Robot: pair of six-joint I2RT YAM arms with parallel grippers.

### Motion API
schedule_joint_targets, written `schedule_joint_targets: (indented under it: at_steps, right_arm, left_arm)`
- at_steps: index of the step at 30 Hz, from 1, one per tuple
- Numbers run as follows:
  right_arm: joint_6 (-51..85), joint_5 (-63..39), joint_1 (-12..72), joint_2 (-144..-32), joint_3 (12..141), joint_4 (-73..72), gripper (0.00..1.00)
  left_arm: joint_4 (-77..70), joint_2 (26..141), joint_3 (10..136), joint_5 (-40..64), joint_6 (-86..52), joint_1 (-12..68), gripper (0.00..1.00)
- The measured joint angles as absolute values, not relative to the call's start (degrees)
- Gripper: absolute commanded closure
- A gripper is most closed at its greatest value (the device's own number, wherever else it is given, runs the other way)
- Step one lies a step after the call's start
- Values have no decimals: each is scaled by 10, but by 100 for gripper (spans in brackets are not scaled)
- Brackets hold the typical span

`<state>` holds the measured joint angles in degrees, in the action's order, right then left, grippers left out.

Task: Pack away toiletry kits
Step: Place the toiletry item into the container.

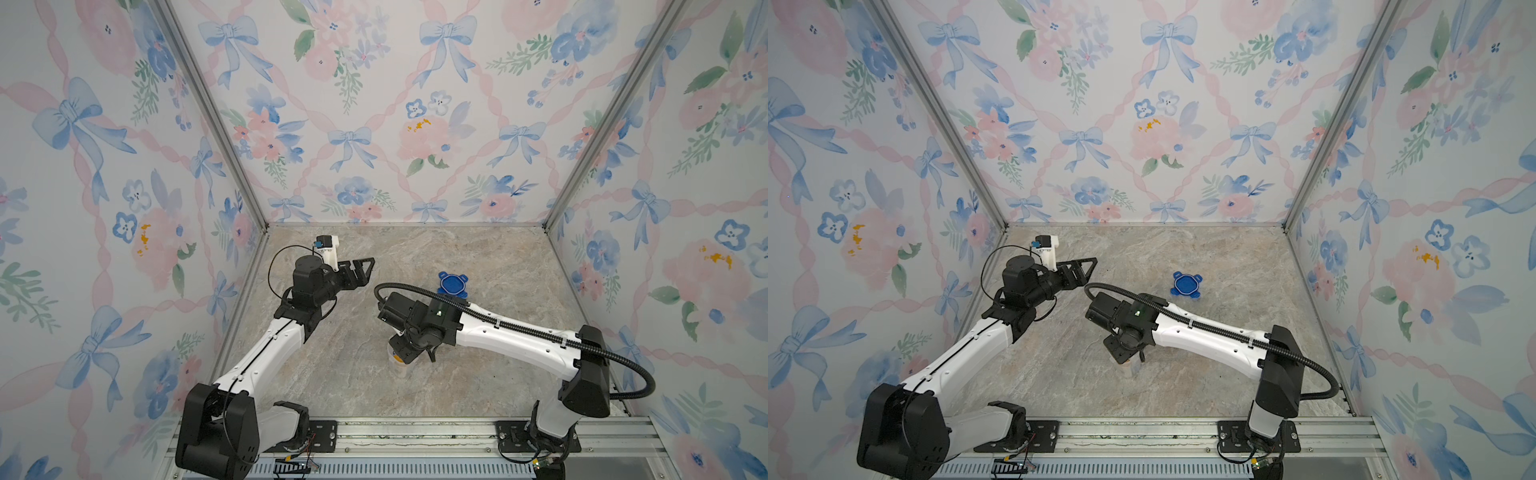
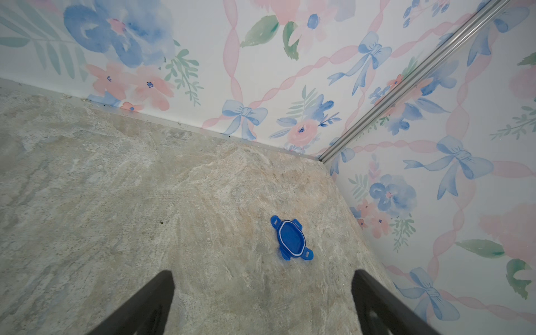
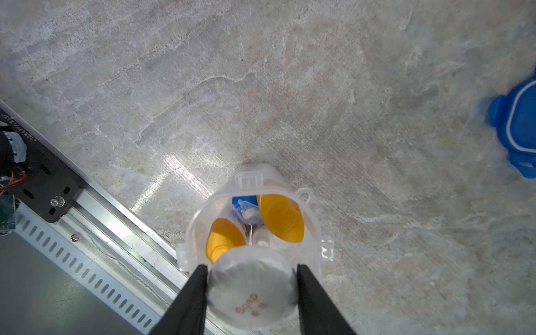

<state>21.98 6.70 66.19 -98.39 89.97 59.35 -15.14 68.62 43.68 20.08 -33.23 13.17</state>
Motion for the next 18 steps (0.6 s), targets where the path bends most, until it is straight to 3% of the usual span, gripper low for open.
schedule_joint_targets:
  at_steps: [14,18]
  right_arm:
    - [193,87,665,-994,910,596,29]
    - [172,124,659,-950,940,608,13]
  left_arm:
    - [-149,664,434,184,-326,126,2]
    - [-140,664,434,185,-319,126,2]
